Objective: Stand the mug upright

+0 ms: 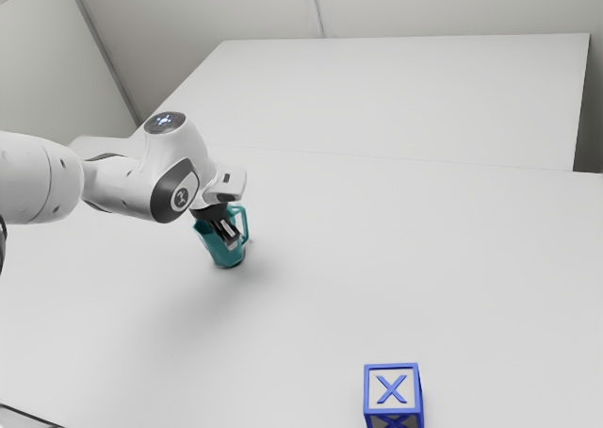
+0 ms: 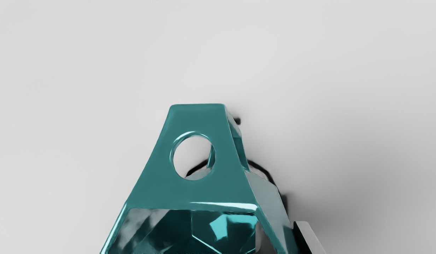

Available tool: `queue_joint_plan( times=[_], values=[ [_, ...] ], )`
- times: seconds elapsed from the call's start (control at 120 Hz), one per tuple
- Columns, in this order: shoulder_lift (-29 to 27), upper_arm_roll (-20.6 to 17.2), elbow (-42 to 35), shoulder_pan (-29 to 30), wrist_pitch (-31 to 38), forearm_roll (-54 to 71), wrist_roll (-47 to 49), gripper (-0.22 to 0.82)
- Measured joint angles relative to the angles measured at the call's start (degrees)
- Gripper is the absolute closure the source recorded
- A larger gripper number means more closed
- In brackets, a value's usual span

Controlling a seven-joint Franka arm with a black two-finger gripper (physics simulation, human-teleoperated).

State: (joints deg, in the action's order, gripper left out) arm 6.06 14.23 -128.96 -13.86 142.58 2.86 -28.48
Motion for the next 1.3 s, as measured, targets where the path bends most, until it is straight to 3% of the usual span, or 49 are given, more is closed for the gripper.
queue_joint_plan(
  times=[0.675, 1.133, 1.3],
  values=[
    [-1.23, -0.08, 0.31, 0.03, -0.58, -0.5, -0.05, 0.39],
    [-6.16, -0.61, 1.33, 0.23, -3.93, -0.49, 0.74, 0.33],
    [-6.27, -1.49, 8.14, 0.95, -7.68, -0.55, 1.01, 0.28]
  ],
)
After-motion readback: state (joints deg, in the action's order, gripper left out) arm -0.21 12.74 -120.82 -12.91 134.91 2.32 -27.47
